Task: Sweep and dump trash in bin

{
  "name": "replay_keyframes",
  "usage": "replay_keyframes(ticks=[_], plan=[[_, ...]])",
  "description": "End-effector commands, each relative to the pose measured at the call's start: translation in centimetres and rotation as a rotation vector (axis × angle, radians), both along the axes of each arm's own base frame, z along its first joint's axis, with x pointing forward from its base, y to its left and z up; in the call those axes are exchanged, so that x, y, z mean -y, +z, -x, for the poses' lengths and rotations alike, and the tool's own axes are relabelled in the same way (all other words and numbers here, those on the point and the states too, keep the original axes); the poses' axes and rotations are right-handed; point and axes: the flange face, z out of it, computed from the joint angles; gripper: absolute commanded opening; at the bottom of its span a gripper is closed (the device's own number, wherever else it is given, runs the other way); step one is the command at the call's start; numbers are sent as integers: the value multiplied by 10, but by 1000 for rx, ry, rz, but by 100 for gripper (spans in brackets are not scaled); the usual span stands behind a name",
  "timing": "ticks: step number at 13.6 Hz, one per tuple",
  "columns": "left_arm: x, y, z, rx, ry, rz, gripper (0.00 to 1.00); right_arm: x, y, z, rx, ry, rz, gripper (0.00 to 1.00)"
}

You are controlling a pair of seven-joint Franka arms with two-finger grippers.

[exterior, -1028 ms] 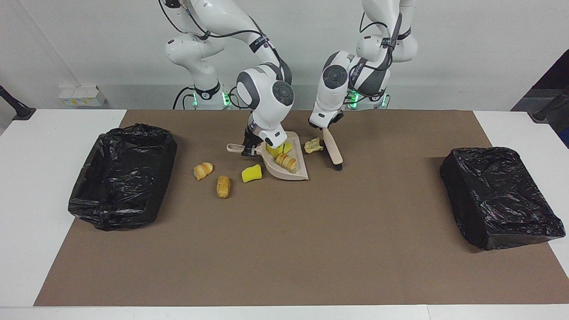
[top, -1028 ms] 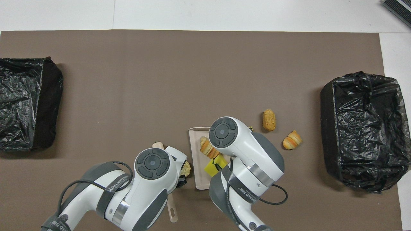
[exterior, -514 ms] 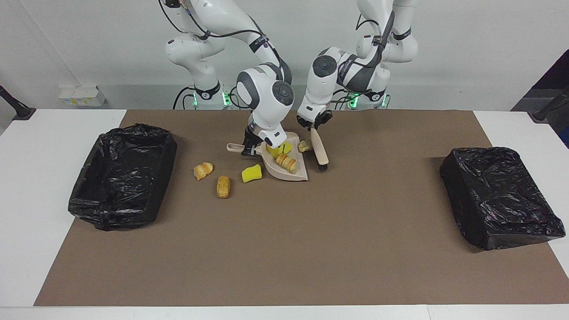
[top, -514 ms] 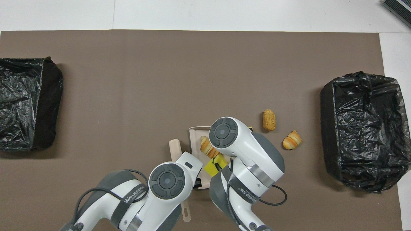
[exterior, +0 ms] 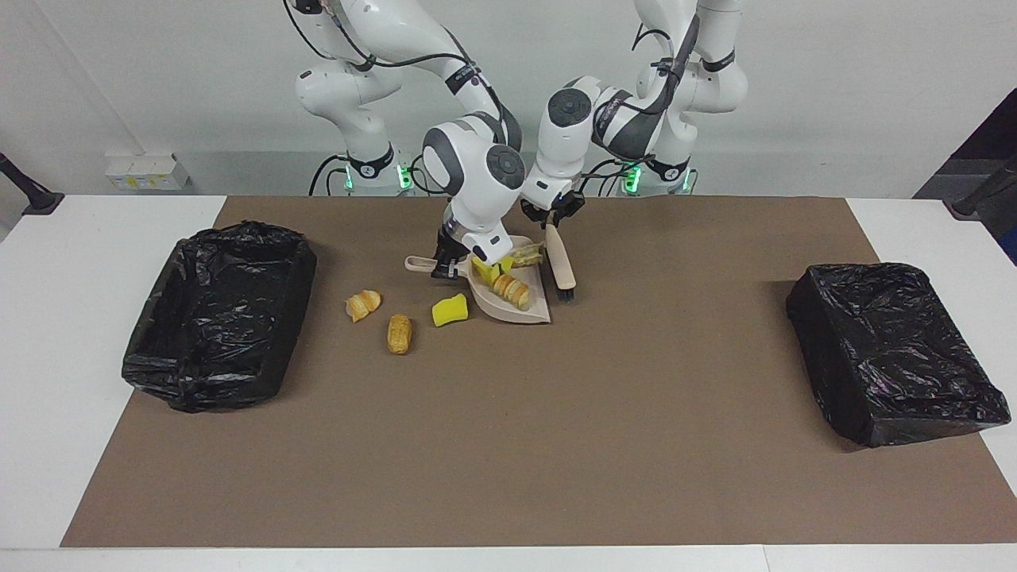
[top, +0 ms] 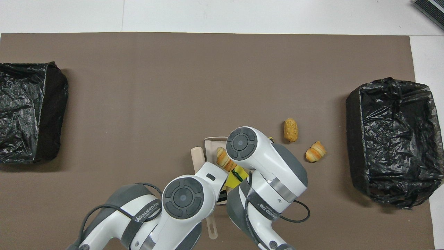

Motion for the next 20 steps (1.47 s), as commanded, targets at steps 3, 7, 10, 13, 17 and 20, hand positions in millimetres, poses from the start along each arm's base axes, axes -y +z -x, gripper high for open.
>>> replay_keyframes(ticks=[3, 7, 10, 13, 17, 20], plan=[[-33, 39, -36, -34, 98, 14, 0, 6, 4, 4, 17, -32, -20, 0], [-49, 46, -43, -46, 125, 11, 0, 25, 4, -11, -21, -87, -93, 0], [-61, 42, -35, -85, 27, -10, 0, 54, 9, -30, -72, -129, -250, 0], [-64, 26, -29, -114, 12, -29, 0, 98, 32, -59, -89, -145, -413, 0], [-96, 35, -53, -79, -33, -26, 0, 170, 78, -89, -22, -269, -553, 0], [-118, 38, -55, -71, -120, -24, 0, 230, 123, -111, 36, -358, -586, 0]])
